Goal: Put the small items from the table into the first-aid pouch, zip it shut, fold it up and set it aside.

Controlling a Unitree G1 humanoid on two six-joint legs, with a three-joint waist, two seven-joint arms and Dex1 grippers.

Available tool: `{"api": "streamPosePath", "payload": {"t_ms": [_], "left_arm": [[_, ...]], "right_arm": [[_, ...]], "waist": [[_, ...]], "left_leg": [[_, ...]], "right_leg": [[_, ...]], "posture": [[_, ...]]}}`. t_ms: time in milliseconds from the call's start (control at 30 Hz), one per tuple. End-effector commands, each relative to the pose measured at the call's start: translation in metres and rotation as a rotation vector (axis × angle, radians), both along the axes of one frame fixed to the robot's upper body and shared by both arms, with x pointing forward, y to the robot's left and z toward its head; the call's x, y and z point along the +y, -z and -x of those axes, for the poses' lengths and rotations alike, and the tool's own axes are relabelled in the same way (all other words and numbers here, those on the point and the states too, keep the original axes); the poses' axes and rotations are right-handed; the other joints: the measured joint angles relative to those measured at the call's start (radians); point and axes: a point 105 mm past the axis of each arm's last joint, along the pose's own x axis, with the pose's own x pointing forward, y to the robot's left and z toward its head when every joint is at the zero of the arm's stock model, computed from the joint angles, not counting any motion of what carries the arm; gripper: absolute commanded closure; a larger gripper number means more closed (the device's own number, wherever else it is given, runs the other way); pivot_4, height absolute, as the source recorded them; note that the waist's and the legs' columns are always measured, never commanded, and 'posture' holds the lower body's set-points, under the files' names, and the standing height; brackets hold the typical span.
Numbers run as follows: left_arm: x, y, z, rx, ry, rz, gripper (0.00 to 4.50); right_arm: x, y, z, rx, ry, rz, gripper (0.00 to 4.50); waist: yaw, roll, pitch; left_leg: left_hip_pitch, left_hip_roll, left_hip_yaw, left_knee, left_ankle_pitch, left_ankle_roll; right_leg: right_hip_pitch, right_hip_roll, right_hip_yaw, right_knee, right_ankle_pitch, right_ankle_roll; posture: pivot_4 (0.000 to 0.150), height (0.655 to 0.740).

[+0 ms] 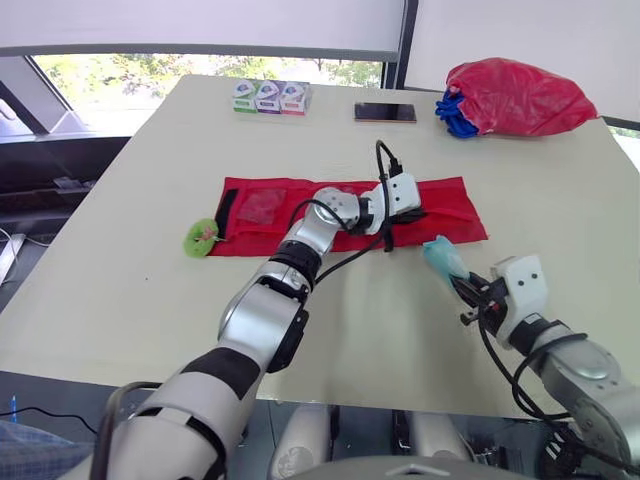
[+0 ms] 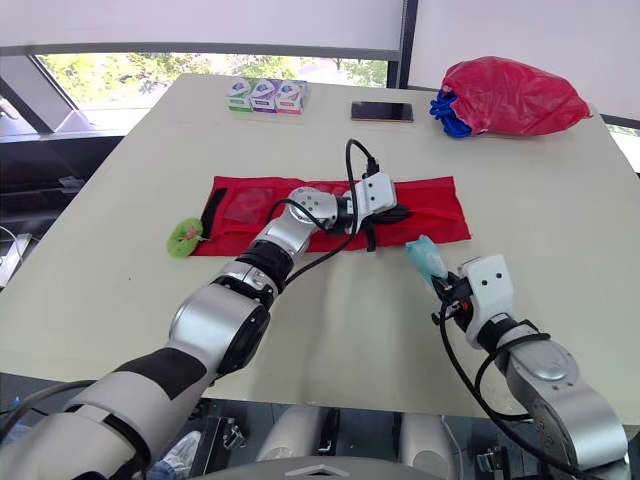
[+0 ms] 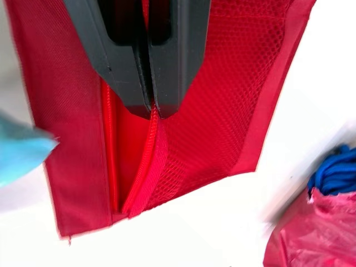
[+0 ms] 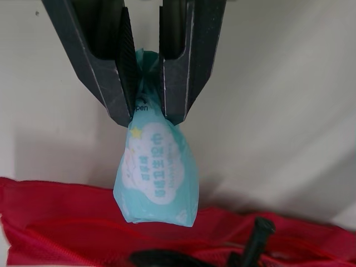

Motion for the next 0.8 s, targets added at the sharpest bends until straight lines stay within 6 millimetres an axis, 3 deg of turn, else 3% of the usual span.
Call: {"api": "streamPosePath", "payload": {"t_ms": [33,433,667,733,767,800], "left_arm": [[-0.016,-0.017,0.009,-0.05,0.07,0.028,4.5],[-0.042,-0.001,0.039,-0.014,0.196,0.02,4.5],[-0.054,0.009,0.046,0.016,0.178,0.024,4.5],[-0.056,0.011,0.046,0.024,0.165,0.027,4.5],[-0.057,0.011,0.046,0.026,0.161,0.028,4.5],[-0.058,0.011,0.046,0.028,0.153,0.031,4.5]], "right_arm": [[-0.008,-0.011,-0.014,-0.055,0.1,-0.006,4.47],[-0.007,-0.005,-0.043,-0.056,0.247,-0.029,4.47],[-0.012,-0.005,-0.063,-0.129,0.379,-0.069,4.47],[-0.011,-0.004,-0.063,-0.134,0.379,-0.083,3.45],[-0.01,-0.004,-0.062,-0.14,0.369,-0.078,3.33],[-0.01,-0.004,-0.06,-0.15,0.35,-0.062,2.86]], "waist": [[-0.001,0.0,0.0],[-0.002,0.001,-0.001],[-0.002,0.002,-0.001],[-0.002,0.002,-0.001],[-0.002,0.002,-0.001],[-0.001,0.002,-0.001]], "left_leg": [[0.0,0.0,0.0,0.0,0.0,0.0],[0.001,0.0,0.0,0.0,0.0,0.0],[0.001,0.0,0.0,0.0,0.0,0.0],[0.001,0.0,0.0,0.0,0.0,0.0],[0.001,0.0,0.0,0.0,0.0,0.0],[0.001,0.0,0.0,0.0,0.0,0.0]], "right_leg": [[0.0,0.0,0.0,0.0,0.0,0.0],[0.0,0.0,0.0,0.002,0.0,0.0],[-0.001,0.0,0.001,0.002,0.0,0.0],[-0.001,0.0,0.001,0.002,0.0,0.0],[-0.001,0.0,0.001,0.002,0.0,0.0],[-0.001,0.0,0.001,0.002,0.0,0.0]], "posture": [[0.15,0.74],[0.15,0.74],[0.15,0.74],[0.15,0.74],[0.15,0.74],[0.15,0.74]]}}
